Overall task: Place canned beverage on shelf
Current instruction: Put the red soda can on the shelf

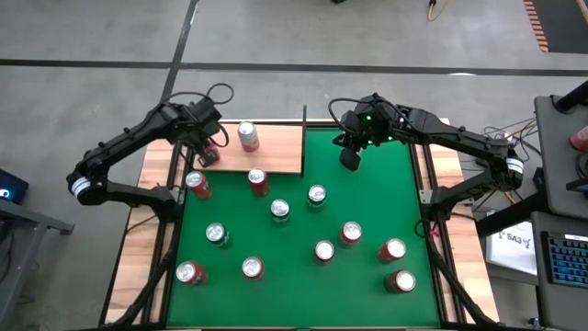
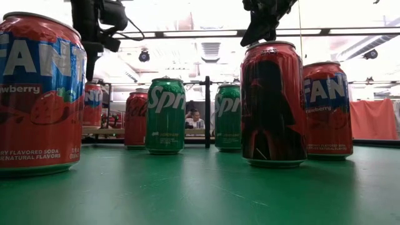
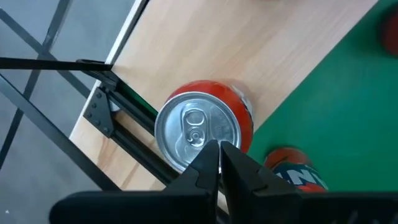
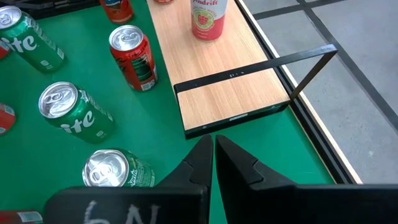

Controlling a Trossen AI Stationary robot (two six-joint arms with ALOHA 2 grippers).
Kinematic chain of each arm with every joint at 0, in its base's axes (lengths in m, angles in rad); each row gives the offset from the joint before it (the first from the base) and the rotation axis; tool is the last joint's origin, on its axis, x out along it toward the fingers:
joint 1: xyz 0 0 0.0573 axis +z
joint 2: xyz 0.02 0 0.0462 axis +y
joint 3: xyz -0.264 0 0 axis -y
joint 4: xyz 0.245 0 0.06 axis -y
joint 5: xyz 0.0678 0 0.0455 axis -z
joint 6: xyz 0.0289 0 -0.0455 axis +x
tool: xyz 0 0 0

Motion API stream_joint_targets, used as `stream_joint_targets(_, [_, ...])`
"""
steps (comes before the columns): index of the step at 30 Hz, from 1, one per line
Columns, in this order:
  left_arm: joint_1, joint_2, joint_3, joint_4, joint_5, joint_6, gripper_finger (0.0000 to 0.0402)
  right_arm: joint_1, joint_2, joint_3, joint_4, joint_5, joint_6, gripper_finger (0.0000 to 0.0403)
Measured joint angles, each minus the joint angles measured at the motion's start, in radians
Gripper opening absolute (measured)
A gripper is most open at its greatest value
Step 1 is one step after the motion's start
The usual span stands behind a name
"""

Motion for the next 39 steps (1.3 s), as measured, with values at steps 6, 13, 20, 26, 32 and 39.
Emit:
stream_joint_targets(6, [0.0, 0.0, -0.028, -0.003, 0.019, -0.008, 0.0, 0.006, 0.0, -0.001, 0.0, 0.0, 0.001, 0.0009])
stream_joint_targets(13, [0.0, -0.003, -0.025, -0.018, 0.036, -0.015, 0.0, 0.013, 0.0, -0.001, -0.001, 0.0, 0.002, 0.0009])
stream_joint_targets(20, [0.0, -0.006, -0.001, -0.035, 0.032, -0.016, 0.0, 0.013, 0.0, -0.001, -0.001, 0.0, 0.011, 0.0009])
stream_joint_targets(26, [0.001, -0.007, 0.012, -0.019, -0.015, -0.015, 0.0, 0.013, 0.0, -0.001, -0.001, 0.0, 0.011, 0.0009])
stream_joint_targets(32, [0.002, -0.007, -0.011, -0.021, -0.017, -0.035, 0.0, 0.013, 0.0, -0.001, -0.001, 0.0, 0.01, 0.0009])
stream_joint_targets(39, [0.001, -0.01, -0.049, -0.028, -0.031, -0.063, 0.0, 0.013, 0.0, -0.003, -0.002, 0.0, 0.01, 0.0009])
